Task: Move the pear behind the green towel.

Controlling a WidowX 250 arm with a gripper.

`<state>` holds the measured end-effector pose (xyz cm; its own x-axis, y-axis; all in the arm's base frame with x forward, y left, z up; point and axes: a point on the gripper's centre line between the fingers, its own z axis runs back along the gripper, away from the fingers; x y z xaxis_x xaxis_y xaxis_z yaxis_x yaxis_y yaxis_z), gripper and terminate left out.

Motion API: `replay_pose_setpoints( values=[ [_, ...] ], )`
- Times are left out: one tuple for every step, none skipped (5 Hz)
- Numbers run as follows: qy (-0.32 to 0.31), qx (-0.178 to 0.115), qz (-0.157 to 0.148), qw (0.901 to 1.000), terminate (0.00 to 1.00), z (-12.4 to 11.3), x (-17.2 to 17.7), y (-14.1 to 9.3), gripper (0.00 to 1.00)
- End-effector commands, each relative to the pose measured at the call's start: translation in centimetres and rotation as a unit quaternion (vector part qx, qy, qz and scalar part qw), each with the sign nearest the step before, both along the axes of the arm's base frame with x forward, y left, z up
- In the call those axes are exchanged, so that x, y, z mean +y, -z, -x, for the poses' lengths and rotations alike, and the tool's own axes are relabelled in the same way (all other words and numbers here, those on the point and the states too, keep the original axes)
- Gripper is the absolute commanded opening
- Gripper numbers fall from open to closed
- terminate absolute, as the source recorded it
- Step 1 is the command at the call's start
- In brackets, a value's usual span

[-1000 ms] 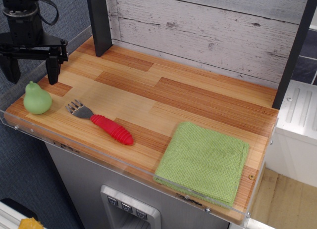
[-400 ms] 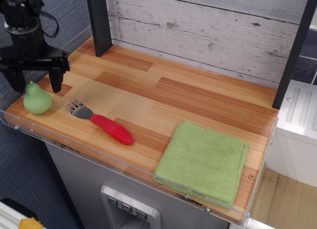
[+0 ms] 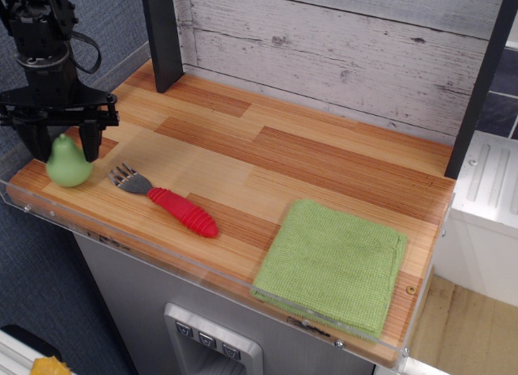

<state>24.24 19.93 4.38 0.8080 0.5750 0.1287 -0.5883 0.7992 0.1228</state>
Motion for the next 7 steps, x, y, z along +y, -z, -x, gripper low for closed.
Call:
replay_pose_setpoints(
  values=[
    [-0.022,-0.003,-0.007,0.9997,0.0,0.7,0.7,-0.5,0.0],
    [-0.034,0.0,-0.016,0.9993,0.0,1.0,0.9,-0.9,0.0],
    [-0.056,0.007,-0.033,0.9979,0.0,1.4,1.4,-2.2,0.0],
    [-0.059,0.005,-0.042,0.9973,0.0,1.7,1.3,-3.2,0.0],
    [-0.04,-0.014,-0.041,0.9983,0.0,1.2,0.2,-4.0,0.0],
    [0.003,-0.039,-0.035,0.9986,0.0,0.0,-2.2,-5.1,0.0],
    [0.038,-0.062,-0.027,0.997,0.0,-0.6,-5.0,-6.2,0.0]
  ],
)
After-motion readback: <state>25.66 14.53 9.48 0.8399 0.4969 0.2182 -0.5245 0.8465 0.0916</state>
